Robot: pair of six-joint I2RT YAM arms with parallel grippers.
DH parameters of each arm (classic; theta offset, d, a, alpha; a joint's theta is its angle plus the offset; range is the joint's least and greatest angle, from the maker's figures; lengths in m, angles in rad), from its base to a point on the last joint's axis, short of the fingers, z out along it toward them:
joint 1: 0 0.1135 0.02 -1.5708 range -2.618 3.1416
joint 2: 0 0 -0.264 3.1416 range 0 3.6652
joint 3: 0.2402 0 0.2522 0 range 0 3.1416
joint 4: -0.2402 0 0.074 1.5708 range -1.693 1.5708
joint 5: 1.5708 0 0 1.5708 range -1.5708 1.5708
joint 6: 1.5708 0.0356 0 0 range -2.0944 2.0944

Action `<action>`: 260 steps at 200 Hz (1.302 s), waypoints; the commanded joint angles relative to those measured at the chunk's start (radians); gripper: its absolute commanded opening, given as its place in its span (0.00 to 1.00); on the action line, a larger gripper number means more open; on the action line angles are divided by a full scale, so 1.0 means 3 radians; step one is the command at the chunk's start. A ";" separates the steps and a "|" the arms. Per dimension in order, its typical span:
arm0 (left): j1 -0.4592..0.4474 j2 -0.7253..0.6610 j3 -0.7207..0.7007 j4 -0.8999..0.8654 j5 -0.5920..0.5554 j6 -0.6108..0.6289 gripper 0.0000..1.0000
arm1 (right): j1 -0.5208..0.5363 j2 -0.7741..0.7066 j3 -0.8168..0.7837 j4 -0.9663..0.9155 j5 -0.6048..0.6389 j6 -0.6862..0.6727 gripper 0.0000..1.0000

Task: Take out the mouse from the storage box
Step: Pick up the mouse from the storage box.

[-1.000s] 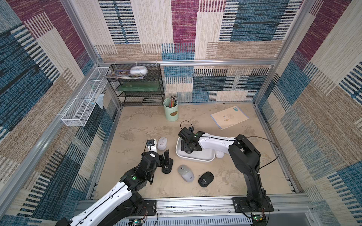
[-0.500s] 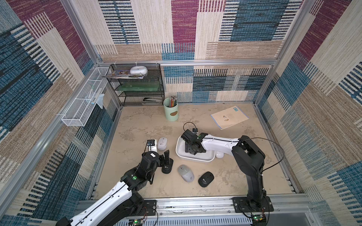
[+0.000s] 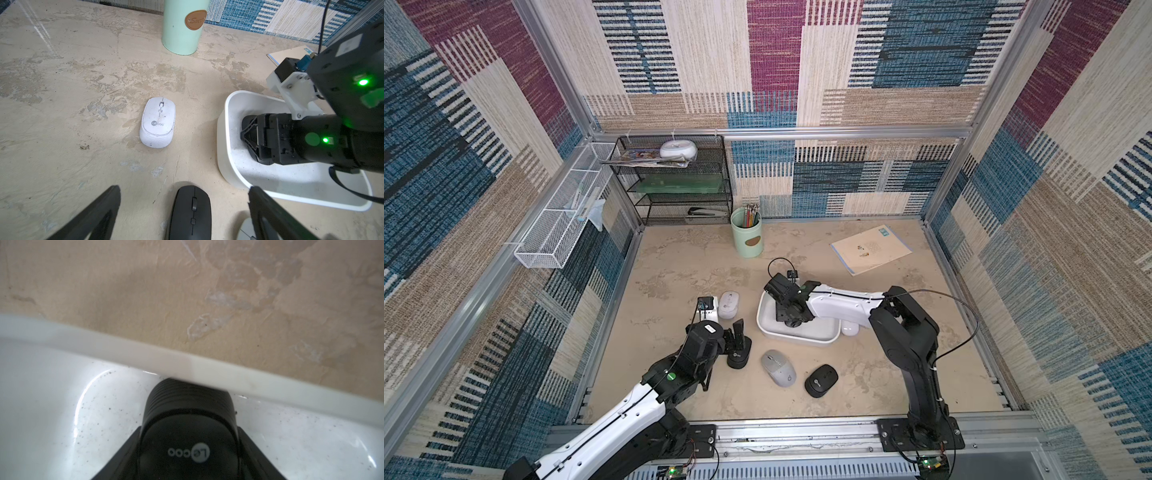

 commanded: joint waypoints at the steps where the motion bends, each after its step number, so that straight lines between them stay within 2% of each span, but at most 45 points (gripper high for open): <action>1: 0.0007 0.0022 -0.0002 0.0083 -0.0023 0.0018 1.00 | 0.0003 -0.0057 -0.0060 -0.0023 -0.0017 0.0006 0.59; 55: 0.0007 0.0028 0.0001 0.0078 -0.0033 0.0024 1.00 | 0.0003 -0.0339 -0.0165 -0.0036 0.0053 -0.0056 0.54; 109: 0.0007 -0.0004 0.0001 0.0054 -0.0033 0.0025 1.00 | 0.0005 -0.1060 -0.0499 -0.0207 0.0204 -0.0049 0.53; 189: 0.0007 -0.0002 -0.0002 0.0068 -0.0034 0.0019 1.00 | 0.0003 -0.2321 -0.1281 -0.0602 0.0343 0.0336 0.50; 260: 0.0007 0.0058 -0.0009 0.0104 -0.0043 0.0019 1.00 | 0.0004 -0.3079 -0.2104 -0.0636 0.0234 0.0733 0.49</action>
